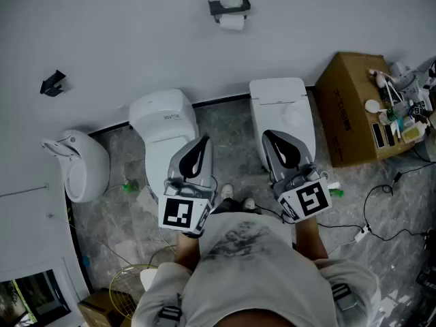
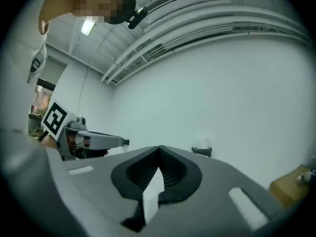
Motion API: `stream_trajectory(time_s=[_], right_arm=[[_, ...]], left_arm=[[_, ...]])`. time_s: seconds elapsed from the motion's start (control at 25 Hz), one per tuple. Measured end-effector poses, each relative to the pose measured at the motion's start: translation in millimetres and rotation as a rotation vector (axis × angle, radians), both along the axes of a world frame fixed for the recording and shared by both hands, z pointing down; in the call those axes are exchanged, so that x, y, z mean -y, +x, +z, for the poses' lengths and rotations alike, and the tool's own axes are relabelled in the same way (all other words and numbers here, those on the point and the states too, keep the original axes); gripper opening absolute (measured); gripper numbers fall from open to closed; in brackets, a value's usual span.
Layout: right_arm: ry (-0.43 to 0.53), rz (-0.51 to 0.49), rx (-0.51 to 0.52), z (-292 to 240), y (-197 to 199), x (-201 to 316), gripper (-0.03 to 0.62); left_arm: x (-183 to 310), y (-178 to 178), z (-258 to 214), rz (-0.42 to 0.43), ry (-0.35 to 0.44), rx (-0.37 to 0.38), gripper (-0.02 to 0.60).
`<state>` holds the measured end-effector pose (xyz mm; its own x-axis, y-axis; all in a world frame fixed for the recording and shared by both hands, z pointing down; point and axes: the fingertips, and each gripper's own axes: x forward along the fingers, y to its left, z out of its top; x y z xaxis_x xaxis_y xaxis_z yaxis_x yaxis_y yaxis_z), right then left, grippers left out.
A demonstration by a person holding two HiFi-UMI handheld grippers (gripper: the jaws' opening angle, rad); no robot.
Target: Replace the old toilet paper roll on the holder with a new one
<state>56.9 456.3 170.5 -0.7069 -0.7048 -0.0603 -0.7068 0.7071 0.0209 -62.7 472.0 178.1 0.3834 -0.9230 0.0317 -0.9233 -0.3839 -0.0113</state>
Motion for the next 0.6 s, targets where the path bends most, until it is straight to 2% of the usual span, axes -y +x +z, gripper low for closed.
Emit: stream_trajectory(time_s=[0.24, 0.6], right_arm=[[-0.030, 0.007, 0.016, 7, 8, -7, -0.002], [-0.016, 0.008, 0.015, 4, 13, -10, -0.002]], left_arm=[[-11, 8, 3, -0.023, 0.000, 0.006, 0.003], [-13, 19, 6, -0.030, 0.004, 0.014, 0.003]])
